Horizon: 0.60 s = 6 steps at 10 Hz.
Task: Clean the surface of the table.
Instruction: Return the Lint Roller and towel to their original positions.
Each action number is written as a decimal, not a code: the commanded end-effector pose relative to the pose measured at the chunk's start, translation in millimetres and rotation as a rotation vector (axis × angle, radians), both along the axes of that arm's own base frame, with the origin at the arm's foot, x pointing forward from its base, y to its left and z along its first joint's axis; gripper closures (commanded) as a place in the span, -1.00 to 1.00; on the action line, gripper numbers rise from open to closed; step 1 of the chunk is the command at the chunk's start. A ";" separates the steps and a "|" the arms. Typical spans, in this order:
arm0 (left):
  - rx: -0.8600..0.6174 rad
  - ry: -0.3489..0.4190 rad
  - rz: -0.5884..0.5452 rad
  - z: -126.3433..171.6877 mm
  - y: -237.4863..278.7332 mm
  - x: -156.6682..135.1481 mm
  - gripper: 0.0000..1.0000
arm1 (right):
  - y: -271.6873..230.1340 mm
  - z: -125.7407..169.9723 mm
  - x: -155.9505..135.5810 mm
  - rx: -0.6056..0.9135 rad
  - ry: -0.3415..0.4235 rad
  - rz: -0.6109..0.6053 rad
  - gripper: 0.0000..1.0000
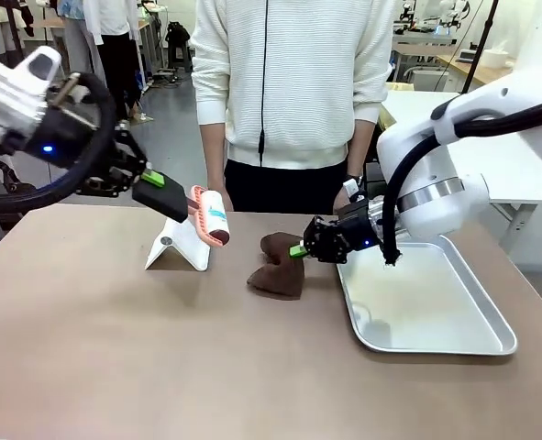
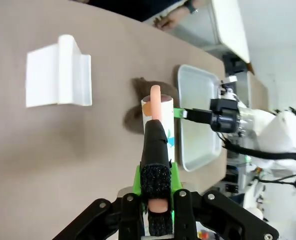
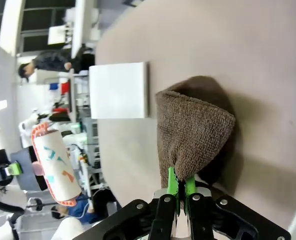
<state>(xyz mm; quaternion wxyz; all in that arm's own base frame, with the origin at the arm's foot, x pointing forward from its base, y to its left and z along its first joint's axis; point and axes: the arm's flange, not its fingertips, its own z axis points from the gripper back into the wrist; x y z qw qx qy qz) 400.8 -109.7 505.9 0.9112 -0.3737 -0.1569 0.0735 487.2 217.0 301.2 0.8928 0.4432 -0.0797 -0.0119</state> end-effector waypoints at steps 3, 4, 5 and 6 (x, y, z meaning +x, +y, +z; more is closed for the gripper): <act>0.067 0.125 0.003 -17.0 -8.2 51.2 0.55 | -9.8 14.8 1.2 -0.021 0.075 -0.015 0.89; 0.048 0.148 -0.039 -19.2 -1.8 52.3 0.55 | -6.5 3.3 2.7 -0.051 -0.008 -0.027 0.89; 0.076 0.083 -0.021 -27.2 -12.3 42.3 0.55 | -6.5 3.3 2.7 -0.051 -0.008 -0.027 0.89; 0.076 0.083 -0.021 -27.2 -12.3 42.3 0.55 | -6.5 3.3 2.7 -0.051 -0.008 -0.027 0.89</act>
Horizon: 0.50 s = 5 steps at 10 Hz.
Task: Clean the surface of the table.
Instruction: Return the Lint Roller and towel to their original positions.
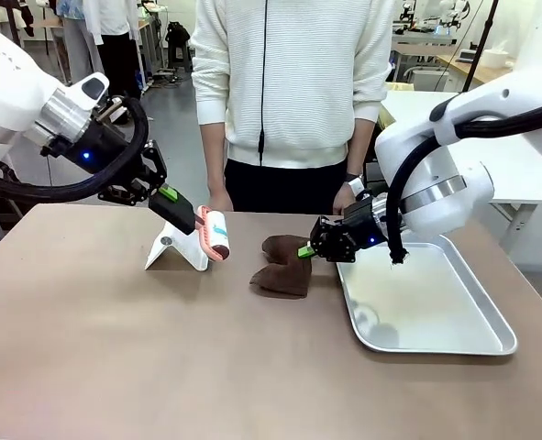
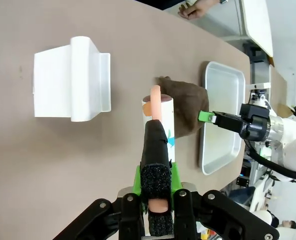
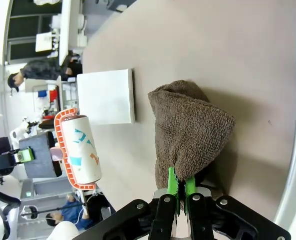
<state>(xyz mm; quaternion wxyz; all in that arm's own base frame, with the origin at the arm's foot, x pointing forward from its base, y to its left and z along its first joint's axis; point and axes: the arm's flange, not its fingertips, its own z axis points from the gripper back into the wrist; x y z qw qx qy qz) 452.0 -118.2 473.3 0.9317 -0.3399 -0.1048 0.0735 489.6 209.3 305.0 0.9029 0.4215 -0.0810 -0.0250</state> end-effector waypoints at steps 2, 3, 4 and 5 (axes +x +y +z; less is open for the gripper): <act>0.007 -0.024 0.010 5.4 -3.8 -8.8 0.55 | 1.2 -0.5 0.3 -0.006 -0.019 0.001 0.89; 0.007 -0.024 0.010 5.4 -3.8 -8.8 0.55 | 1.2 -0.5 0.3 -0.006 -0.019 0.001 0.89; 0.007 -0.024 0.010 5.4 -3.8 -8.8 0.55 | 1.2 -0.5 0.3 -0.006 -0.019 0.001 0.89; -0.001 -0.019 -0.012 6.4 -6.9 -3.8 0.55 | 0.0 0.0 0.0 0.000 0.000 0.000 0.89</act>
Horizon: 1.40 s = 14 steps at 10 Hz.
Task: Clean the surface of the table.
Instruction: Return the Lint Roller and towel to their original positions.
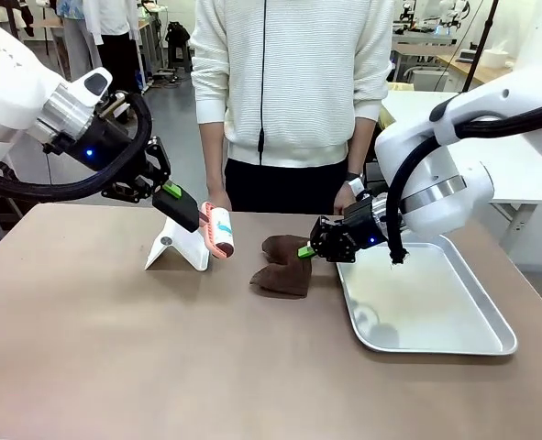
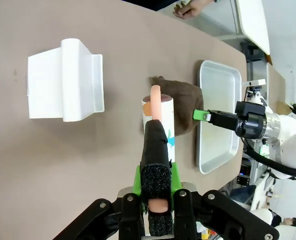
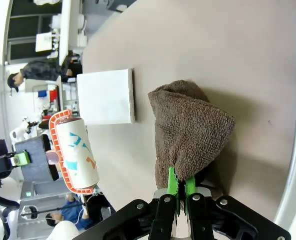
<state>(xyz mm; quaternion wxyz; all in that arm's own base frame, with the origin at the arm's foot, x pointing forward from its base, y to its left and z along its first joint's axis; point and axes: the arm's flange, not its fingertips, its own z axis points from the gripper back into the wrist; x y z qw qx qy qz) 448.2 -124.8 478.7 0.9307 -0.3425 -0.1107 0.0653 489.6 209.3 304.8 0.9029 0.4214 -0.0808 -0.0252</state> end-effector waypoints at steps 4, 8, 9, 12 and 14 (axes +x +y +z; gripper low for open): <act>0.133 -0.024 0.085 30.1 -22.7 37.0 0.55 | 23.9 5.4 11.6 -0.131 0.060 -0.053 0.89; 0.224 0.058 0.154 21.2 -37.6 63.8 0.55 | 32.3 25.1 12.5 -0.272 0.057 -0.123 0.89; 0.252 0.090 0.088 16.3 -35.5 66.7 0.55 | 34.3 26.1 16.6 -0.289 0.063 -0.120 0.89; 0.318 0.059 0.009 4.7 -29.5 77.7 0.55 | 41.4 17.7 19.2 -0.286 0.091 -0.095 0.89; 0.312 0.081 -0.054 -3.6 -24.1 92.1 0.55 | 44.3 9.7 20.6 -0.288 0.114 -0.085 0.89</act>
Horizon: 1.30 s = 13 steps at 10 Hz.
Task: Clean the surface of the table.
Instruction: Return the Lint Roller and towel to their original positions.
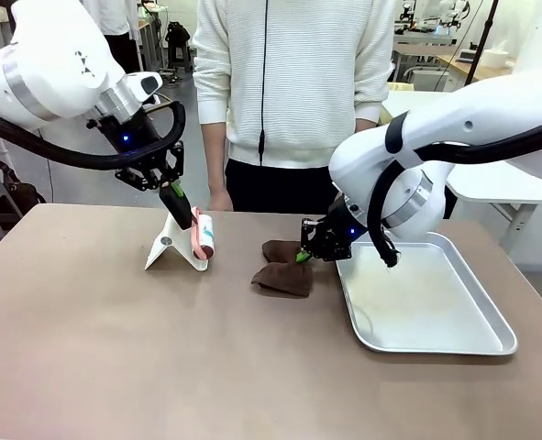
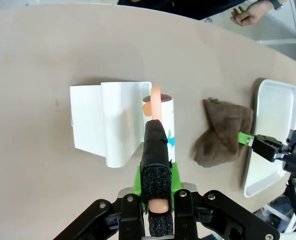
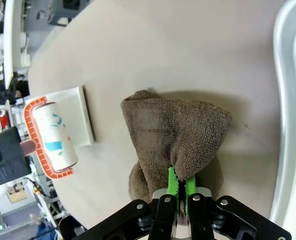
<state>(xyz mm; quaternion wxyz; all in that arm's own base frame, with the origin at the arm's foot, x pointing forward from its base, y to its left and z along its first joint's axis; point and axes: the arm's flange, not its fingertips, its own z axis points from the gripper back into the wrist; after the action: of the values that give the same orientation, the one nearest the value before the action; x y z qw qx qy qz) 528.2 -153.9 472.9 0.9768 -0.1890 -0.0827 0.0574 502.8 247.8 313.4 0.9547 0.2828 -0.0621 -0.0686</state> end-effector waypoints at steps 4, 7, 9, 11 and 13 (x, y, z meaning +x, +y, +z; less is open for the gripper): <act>-0.044 0.040 -0.074 -10.4 15.5 27.9 0.55 | 6.3 -3.8 11.4 0.009 0.046 -0.004 0.89; -0.062 0.051 -0.063 -12.6 12.9 29.5 0.55 | 7.6 -5.8 13.9 0.010 0.055 -0.003 0.89; -0.062 0.060 -0.050 -17.9 11.6 32.3 0.55 | 8.2 -6.9 14.1 0.005 0.060 -0.001 0.89; -0.044 0.073 -0.031 -23.2 10.6 35.9 0.55 | 8.5 -7.9 14.6 0.000 0.067 0.002 0.89; -0.050 0.077 -0.008 -26.4 12.6 39.5 0.55 | 8.9 -9.6 15.1 0.002 0.069 0.007 0.89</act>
<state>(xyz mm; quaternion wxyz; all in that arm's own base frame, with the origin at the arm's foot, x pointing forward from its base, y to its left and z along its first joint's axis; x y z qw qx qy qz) 561.9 -142.3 441.8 0.9760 -0.2078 -0.0410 0.0499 510.6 252.1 300.8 0.9550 0.2860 -0.0374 -0.0696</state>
